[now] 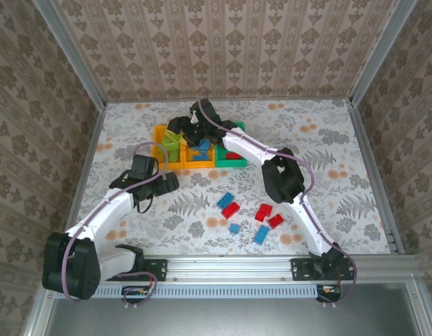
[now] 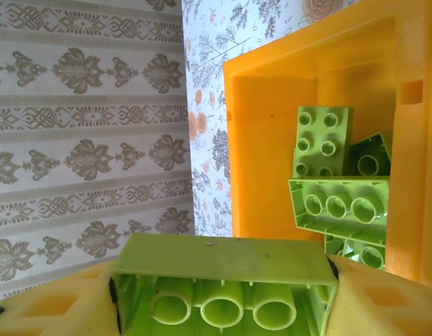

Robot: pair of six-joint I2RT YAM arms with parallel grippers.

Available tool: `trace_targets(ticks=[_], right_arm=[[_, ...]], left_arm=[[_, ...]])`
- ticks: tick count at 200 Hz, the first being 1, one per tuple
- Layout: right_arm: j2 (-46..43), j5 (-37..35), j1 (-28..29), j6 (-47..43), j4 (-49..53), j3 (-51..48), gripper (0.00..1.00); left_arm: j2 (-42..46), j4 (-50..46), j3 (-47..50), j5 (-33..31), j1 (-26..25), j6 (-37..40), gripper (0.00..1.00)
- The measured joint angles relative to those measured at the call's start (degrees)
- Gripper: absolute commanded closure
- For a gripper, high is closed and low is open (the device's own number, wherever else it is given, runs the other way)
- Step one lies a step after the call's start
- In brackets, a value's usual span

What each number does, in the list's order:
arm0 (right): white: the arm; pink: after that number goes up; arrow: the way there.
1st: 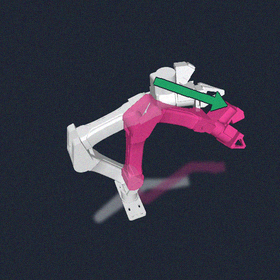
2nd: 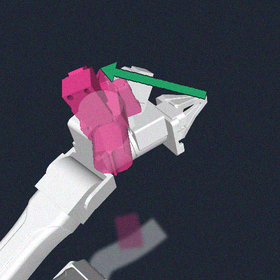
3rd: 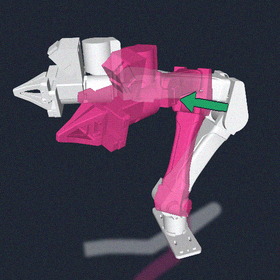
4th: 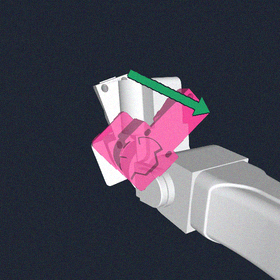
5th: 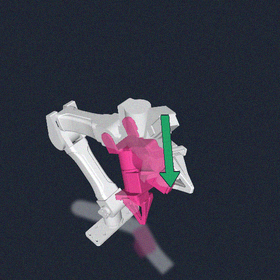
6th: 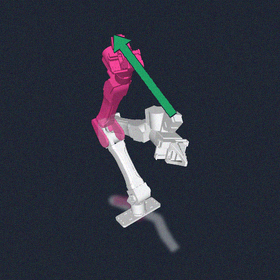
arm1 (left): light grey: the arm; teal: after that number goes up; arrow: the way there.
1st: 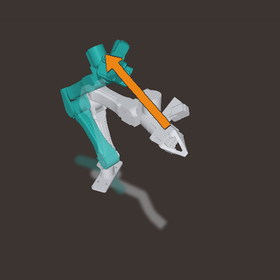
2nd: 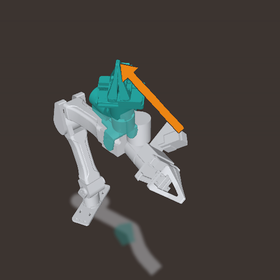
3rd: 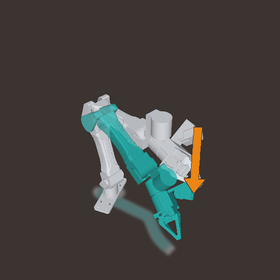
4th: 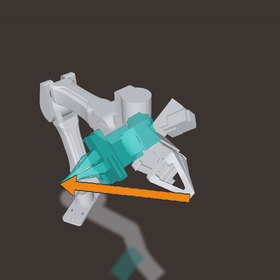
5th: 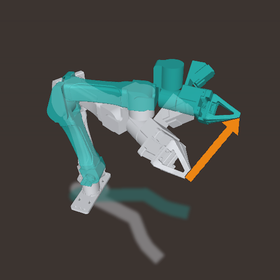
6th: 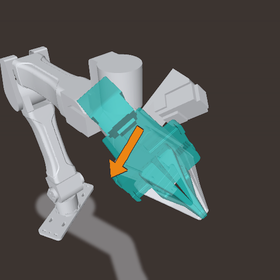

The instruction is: Sort the legos into containers by color

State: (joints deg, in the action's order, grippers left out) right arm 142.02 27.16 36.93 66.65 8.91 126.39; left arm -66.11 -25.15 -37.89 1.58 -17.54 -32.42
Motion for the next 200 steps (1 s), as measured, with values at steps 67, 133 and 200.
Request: trace_targets(ticks=[67, 133, 200], right_arm=[[0.3, 0.4, 0.0, 1.0, 0.0, 0.0, 0.12], [-6.0, 1.4, 0.0, -0.1, -3.6, -10.0, 0.05], [-29.3, -1.7, -3.1, -10.1, -1.4, -33.8, 0.04]], left_arm=[[0.0, 0.2, 0.0, 0.3, -0.5, 0.0, 0.0], [0.8, 3.0, 0.0, 1.4, -12.5, 3.7, 0.0], [-7.6, 5.3, -3.9, 3.6, -25.1, 11.6, 0.0]])
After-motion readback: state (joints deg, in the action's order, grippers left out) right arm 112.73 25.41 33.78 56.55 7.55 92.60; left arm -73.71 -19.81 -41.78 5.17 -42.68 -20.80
